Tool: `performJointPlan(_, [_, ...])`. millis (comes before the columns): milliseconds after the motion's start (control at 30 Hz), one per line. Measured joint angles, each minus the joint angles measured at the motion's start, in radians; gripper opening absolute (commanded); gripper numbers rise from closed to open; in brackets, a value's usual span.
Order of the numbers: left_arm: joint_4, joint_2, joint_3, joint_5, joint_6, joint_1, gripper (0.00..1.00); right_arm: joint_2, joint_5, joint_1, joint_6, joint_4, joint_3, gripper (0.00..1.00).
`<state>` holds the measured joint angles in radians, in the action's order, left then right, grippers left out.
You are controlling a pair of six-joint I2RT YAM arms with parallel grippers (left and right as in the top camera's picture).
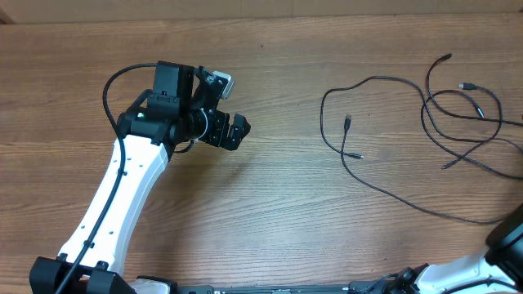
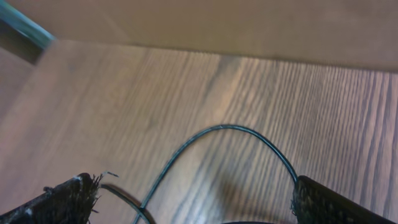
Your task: Untangle cables
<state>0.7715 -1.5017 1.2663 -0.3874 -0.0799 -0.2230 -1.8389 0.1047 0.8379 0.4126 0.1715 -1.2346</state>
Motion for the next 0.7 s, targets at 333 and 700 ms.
performJointPlan(333, [0.001,0.000,0.000,0.003,0.000,-0.006,1.00,-0.234,-0.037,0.000,-0.059,0.128,-0.113,0.99])
performJointPlan(700, [0.003,0.000,0.000,0.003,0.000,-0.006,1.00,-0.254,-0.069,-0.001,-0.098,0.192,-0.170,1.00])
